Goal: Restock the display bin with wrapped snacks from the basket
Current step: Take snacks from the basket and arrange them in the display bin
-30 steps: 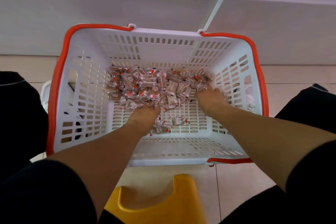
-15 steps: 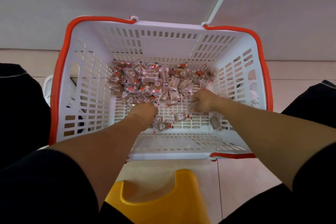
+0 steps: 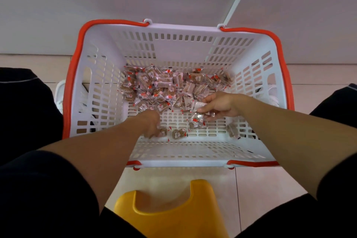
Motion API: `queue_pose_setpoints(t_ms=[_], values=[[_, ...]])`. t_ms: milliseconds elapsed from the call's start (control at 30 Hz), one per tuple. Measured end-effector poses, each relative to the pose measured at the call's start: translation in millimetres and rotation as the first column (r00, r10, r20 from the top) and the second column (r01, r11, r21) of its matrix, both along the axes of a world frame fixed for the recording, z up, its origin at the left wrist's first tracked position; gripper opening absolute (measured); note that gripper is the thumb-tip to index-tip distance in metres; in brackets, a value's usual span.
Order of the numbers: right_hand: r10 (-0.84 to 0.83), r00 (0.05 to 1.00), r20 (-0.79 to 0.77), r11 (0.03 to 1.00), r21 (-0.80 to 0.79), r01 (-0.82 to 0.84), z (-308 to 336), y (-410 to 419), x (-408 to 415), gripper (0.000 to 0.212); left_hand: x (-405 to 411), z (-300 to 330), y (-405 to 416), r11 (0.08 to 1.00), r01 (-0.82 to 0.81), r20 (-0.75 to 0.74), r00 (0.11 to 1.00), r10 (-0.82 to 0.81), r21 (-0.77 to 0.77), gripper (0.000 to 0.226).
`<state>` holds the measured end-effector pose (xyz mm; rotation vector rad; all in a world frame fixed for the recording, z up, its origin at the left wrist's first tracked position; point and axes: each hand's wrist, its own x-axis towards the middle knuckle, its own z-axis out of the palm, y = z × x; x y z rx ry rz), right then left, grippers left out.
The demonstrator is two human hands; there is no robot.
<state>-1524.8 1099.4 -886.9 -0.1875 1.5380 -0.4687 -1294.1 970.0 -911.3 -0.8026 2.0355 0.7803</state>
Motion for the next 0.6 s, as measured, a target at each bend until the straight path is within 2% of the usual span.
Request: queue_pose_setpoints(t_ms=[67, 133, 167, 233, 267, 300, 333, 367, 433, 600], values=[[0.055, 0.998, 0.02, 0.998, 0.01, -0.056, 0.9, 2.4, 0.9, 0.036, 3.1, -0.2, -4.5, 0.977, -0.17, -0.058, 0.982, 0.179, 0.132, 0.016], [0.075, 0.995, 0.066, 0.997, 0.0, -0.075, 6.8, 2.0, 3.8, 0.034, 2.1, 6.5, -8.7, 0.856, -0.41, -0.076, 0.888, 0.453, 0.314, 0.018], [0.058, 0.993, 0.102, 0.998, -0.013, -0.057, 11.7, 0.3, 4.9, 0.036, 0.2, 12.0, -10.3, 0.762, -0.513, -0.045, 0.817, 0.574, 0.396, 0.017], [-0.004, 0.984, 0.176, 0.998, -0.062, 0.015, 27.4, -7.4, 6.7, 0.042, -5.3, 25.2, -14.1, 0.471, -0.661, 0.102, 0.635, 0.766, 0.584, 0.016], [-0.028, 0.978, 0.205, 0.994, -0.1, 0.05, 37.8, -13.2, 6.9, 0.043, -7.8, 33.2, -17.2, 0.307, -0.688, 0.188, 0.545, 0.817, 0.658, 0.018], [-0.04, 0.975, 0.217, 0.987, -0.145, 0.073, 49.2, -19.4, 6.4, 0.041, -9.8, 41.8, -20.6, 0.181, -0.683, 0.251, 0.482, 0.839, 0.708, 0.022], [-0.04, 0.976, 0.212, 0.978, -0.191, 0.081, 62.4, -26.2, 5.3, 0.04, -11.2, 51.9, -23.5, 0.116, -0.652, 0.272, 0.463, 0.844, 0.749, 0.026], [-0.027, 0.982, 0.188, 0.97, -0.231, 0.071, 77.3, -32.3, 3.8, 0.041, -12.4, 62.6, -26.2, 0.106, -0.609, 0.257, 0.478, 0.84, 0.786, 0.033], [0.041, 0.992, 0.118, 0.957, -0.289, -0.006, 111.6, -41.3, 0.1, 0.042, -16.6, 90.3, -29.7, 0.143, -0.52, 0.184, 0.527, 0.829, 0.842, 0.043], [0.16, 0.983, -0.088, 0.886, -0.426, -0.182, 208.0, -51.2, -5.2, 0.045, -28.8, 184.2, -46.6, 0.206, -0.341, 0.033, 0.582, 0.813, 0.917, 0.024]])
